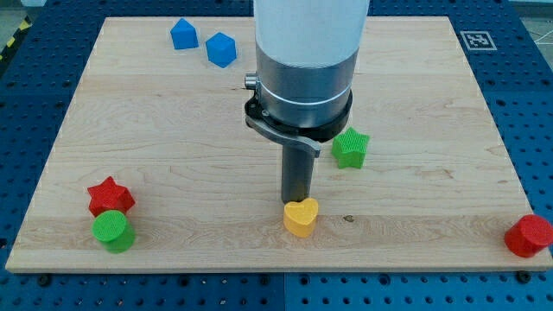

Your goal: Move yellow heart below green star

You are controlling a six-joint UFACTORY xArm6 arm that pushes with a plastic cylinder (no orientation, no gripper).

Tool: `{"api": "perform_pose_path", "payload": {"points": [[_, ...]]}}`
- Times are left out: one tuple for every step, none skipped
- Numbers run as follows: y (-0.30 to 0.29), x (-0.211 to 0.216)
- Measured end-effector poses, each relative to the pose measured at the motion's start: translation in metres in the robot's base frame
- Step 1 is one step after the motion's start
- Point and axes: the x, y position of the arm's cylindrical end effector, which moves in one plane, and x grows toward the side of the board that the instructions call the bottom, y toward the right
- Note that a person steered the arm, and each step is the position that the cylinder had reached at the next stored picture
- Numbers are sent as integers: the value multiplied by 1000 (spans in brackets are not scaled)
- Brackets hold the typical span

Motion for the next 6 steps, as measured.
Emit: {"api": "perform_pose_path", "payload": {"points": [[-39,-3],[-52,19],[-14,47],[42,42],[92,23],[90,26]]}}
